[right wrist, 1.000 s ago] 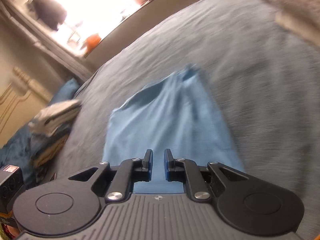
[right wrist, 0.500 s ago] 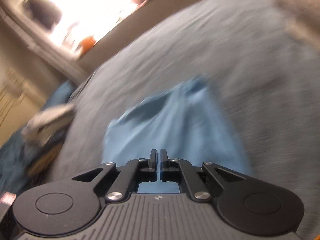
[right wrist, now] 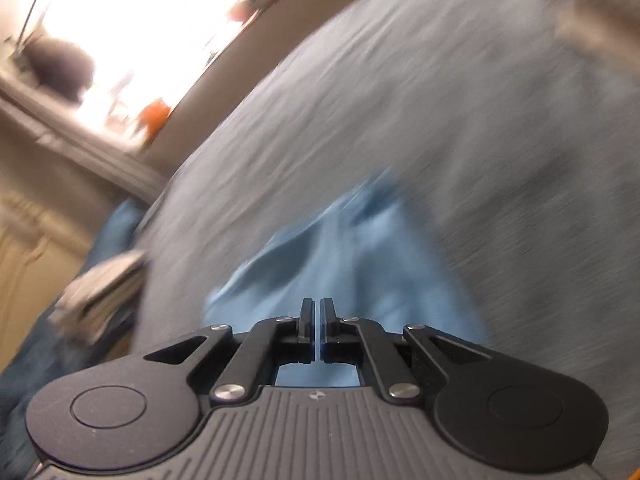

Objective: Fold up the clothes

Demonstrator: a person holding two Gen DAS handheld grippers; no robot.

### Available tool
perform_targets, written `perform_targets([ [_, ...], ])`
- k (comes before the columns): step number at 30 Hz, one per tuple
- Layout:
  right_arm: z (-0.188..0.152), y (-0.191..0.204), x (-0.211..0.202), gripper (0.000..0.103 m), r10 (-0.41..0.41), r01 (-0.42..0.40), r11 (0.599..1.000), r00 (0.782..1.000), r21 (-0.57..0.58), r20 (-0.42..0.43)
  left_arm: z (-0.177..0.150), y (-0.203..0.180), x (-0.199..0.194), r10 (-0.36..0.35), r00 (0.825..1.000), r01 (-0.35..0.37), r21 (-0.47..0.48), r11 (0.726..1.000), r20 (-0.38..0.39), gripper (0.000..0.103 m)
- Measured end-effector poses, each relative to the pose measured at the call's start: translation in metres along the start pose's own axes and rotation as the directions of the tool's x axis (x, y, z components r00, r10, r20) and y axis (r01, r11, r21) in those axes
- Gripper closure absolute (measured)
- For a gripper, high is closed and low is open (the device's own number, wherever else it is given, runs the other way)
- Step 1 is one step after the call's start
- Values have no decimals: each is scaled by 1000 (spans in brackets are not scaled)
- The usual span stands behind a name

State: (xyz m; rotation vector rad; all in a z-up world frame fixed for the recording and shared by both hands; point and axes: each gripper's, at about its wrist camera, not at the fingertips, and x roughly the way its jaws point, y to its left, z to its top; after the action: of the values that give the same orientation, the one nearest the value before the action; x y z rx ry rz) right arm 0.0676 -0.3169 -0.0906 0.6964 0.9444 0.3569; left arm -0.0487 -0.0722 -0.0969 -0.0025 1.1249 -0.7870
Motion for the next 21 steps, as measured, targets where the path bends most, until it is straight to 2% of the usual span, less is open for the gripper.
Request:
perform_targets([
  [1, -2, 1, 10, 101, 22, -22, 1000, 999, 5, -41, 0, 0, 0, -3, 1000, 3, -2, 1000, 1, 71],
  [2, -2, -1, 18, 101, 6, -5, 1000, 998, 10, -55, 1, 1, 1, -7, 1000, 7, -6, 1000, 2, 71],
  [5, 19, -31, 20, 103, -33, 29, 991, 999, 131, 30, 0, 3, -1, -13, 1000, 14, -15, 1000, 3, 71],
  [7, 31, -51, 17, 103, -51, 32, 970, 996, 242, 75, 0, 4, 0, -17, 1000, 17, -14, 1000, 1, 70],
  [9, 35, -51, 7, 101, -53, 21, 962, 993, 273, 108, 0, 4, 0, -21, 1000, 21, -12, 1000, 1, 70],
  [11, 35, -35, 3, 101, -23, -3, 977, 993, 213, 118, 0, 5, 0, -29, 1000, 29, -11, 1000, -2, 70],
  [12, 33, -27, 4, 101, 22, -41, 980, 995, 194, 100, -1, 7, 0, -36, 999, 36, -6, 999, -7, 70],
  [15, 28, -9, 31, 101, 125, -122, 980, 992, 159, -6, -3, 8, -2, -48, 999, 48, -15, 999, -8, 70],
  [17, 28, -10, 50, 101, 158, -145, 971, 986, 188, -51, -4, 9, -4, -54, 998, 54, -25, 998, -8, 70],
  [18, 32, -17, 59, 101, 157, -143, 965, 987, 221, -45, -5, 10, -5, -58, 998, 57, -30, 998, -8, 70],
  [20, 42, -38, 66, 102, 124, -119, 943, 992, 311, 4, -6, 12, -5, -65, 998, 64, -46, 997, -8, 70],
  [21, 46, -48, 65, 102, 127, -133, 925, 991, 357, 39, -5, 13, -5, -68, 998, 67, -56, 996, -10, 70],
])
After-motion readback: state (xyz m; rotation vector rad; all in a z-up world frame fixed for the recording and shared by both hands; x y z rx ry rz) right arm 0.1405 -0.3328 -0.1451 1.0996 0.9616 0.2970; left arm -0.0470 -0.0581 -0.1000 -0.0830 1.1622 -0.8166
